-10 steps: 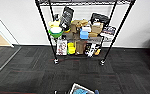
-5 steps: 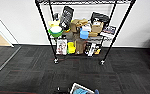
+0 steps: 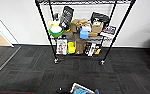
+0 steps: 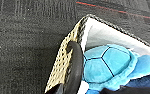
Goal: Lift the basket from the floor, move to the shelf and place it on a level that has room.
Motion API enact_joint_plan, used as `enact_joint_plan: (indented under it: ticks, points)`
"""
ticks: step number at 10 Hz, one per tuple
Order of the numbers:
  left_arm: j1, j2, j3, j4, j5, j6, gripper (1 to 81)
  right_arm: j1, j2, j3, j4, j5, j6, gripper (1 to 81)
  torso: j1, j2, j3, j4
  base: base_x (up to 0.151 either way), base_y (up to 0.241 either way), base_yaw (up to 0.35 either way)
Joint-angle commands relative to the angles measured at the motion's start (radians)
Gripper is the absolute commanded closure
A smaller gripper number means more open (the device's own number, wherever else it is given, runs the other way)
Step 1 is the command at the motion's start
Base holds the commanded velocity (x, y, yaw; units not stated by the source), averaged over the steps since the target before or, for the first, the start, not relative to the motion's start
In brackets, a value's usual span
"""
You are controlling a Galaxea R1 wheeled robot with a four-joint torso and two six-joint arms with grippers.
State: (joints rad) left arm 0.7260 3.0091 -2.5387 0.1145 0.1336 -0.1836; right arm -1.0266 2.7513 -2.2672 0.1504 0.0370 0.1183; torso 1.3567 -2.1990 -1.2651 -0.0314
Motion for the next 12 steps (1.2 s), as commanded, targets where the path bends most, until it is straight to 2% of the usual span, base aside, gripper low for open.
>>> enact_joint_plan:
  ticks: [1,6,10,11,12]
  points:
    - [-0.101,0.011,0.011,0.013,0.041,0.006,1.0,0.087,-0.014,0.019,0.011,-0.005,0.046,1.0,0.000,0.000,0.000,0.000,0.000,0.000,0.000]
    - [-0.093,0.015,0.015,0.013,0.049,0.006,1.0,0.162,-0.014,-0.026,0.012,-0.005,0.064,1.0,0.000,0.000,0.000,0.000,0.000,0.000,0.000]
    - [-0.093,0.025,0.017,0.016,0.050,0.006,1.0,0.162,-0.014,-0.020,0.011,-0.003,0.064,1.0,0.000,0.000,0.000,0.000,0.000,0.000,0.000]
    - [-0.092,0.024,0.017,0.016,0.055,0.006,81.1,0.159,-0.014,-0.018,0.011,-0.003,0.066,81.1,0.000,0.000,0.000,0.000,0.000,0.000,0.000]
    - [-0.090,0.025,0.018,0.030,0.072,0.007,81.1,0.158,-0.013,-0.018,0.011,0.000,0.066,81.1,0.000,0.000,0.000,0.000,0.000,0.000,0.000]
